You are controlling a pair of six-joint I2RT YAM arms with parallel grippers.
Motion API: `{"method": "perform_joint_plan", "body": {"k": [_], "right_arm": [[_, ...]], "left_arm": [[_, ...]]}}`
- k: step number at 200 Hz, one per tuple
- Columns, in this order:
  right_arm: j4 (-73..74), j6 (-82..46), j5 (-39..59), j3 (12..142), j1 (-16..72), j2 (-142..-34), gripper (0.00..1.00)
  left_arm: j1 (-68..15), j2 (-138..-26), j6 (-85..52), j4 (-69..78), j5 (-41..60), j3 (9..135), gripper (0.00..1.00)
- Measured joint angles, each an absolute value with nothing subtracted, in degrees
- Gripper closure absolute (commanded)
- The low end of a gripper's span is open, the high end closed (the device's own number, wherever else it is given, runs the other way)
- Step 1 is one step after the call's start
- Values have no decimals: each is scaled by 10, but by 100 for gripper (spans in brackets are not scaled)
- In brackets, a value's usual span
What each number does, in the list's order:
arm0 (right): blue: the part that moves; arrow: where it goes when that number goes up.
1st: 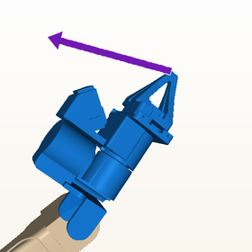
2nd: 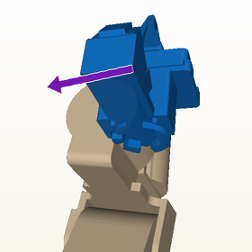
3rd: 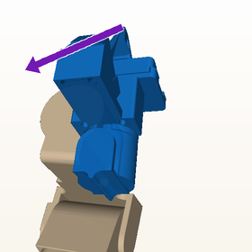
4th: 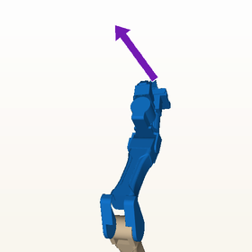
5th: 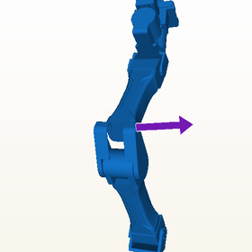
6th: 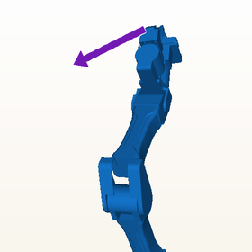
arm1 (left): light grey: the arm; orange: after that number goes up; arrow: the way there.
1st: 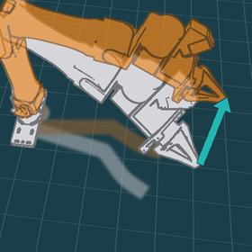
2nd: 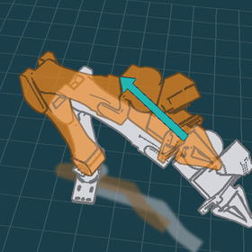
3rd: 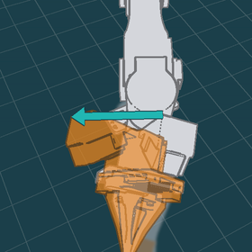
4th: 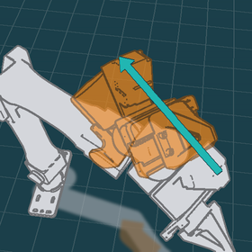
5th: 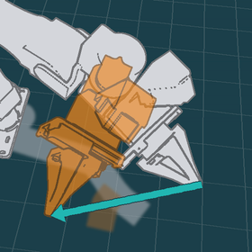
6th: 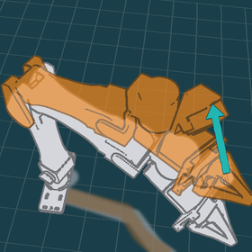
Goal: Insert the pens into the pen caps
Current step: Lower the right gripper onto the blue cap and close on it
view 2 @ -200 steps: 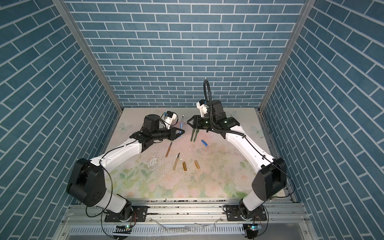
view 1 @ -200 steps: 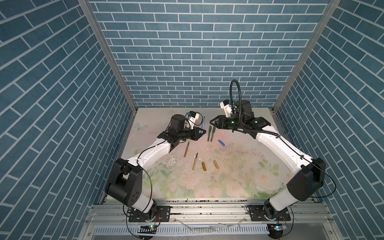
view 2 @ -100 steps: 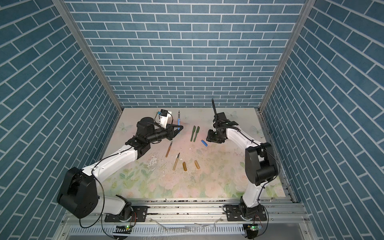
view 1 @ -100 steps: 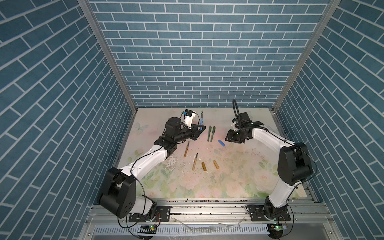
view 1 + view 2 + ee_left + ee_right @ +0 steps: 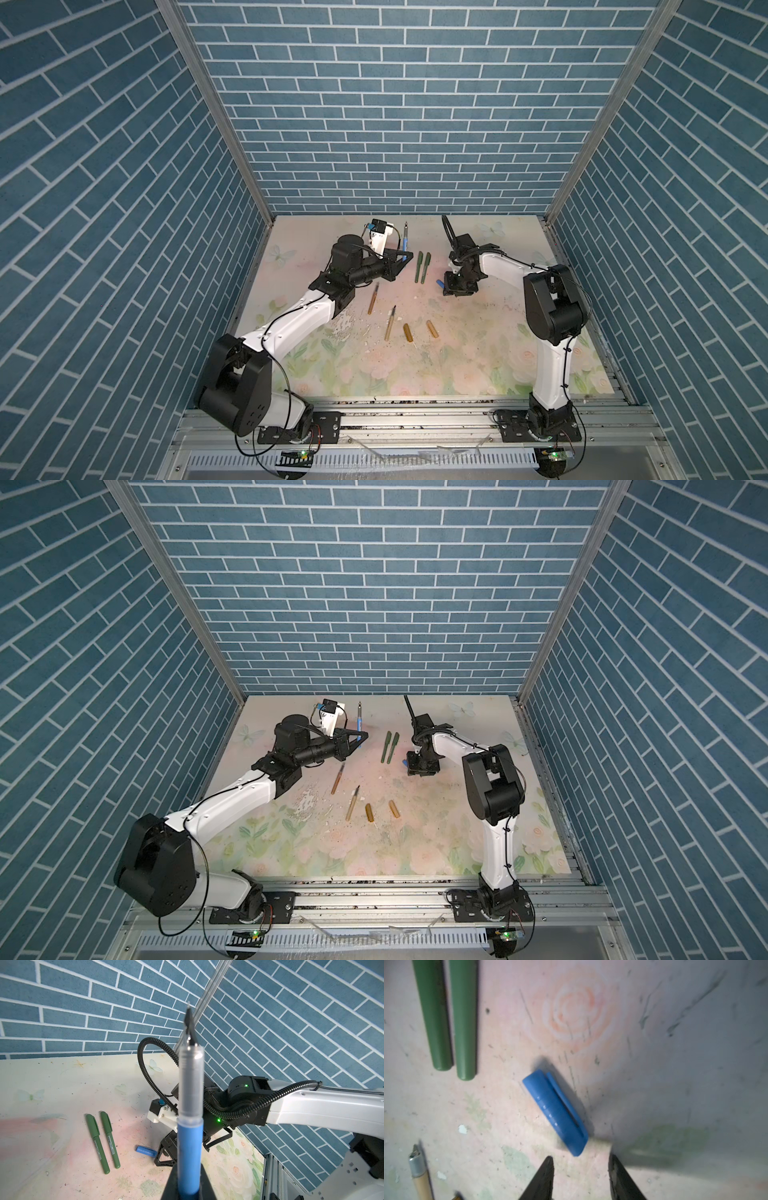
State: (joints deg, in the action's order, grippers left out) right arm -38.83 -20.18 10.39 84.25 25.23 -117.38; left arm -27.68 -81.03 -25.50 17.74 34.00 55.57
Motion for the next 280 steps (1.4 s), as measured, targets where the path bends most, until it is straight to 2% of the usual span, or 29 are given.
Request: {"method": "perform_joint_plan", "body": {"k": [65, 156, 173, 202, 224, 253, 280], "right_arm": [[-415, -181, 36, 896, 249, -1209, 57], [-443, -178, 30, 1036, 244, -1296, 62], [-450, -177, 33, 1035, 244, -1295, 67], [-451, -182, 55, 1013, 243, -1279, 82], [-449, -207, 89, 992, 243, -1259, 86], [-444, -241, 110, 989, 244, -1254, 85], [-444, -258, 117, 989, 245, -1254, 78]], "left_arm": [[-277, -811, -255, 175, 343, 556, 100], [-277, -814, -255, 174, 346, 556, 100], [-277, -814, -255, 174, 346, 556, 100], [-277, -814, -255, 174, 348, 556, 100], [-277, -814, -255, 174, 348, 556, 100], [-277, -814, -255, 174, 348, 556, 100], [-277, -814, -259, 174, 350, 556, 100]]}}
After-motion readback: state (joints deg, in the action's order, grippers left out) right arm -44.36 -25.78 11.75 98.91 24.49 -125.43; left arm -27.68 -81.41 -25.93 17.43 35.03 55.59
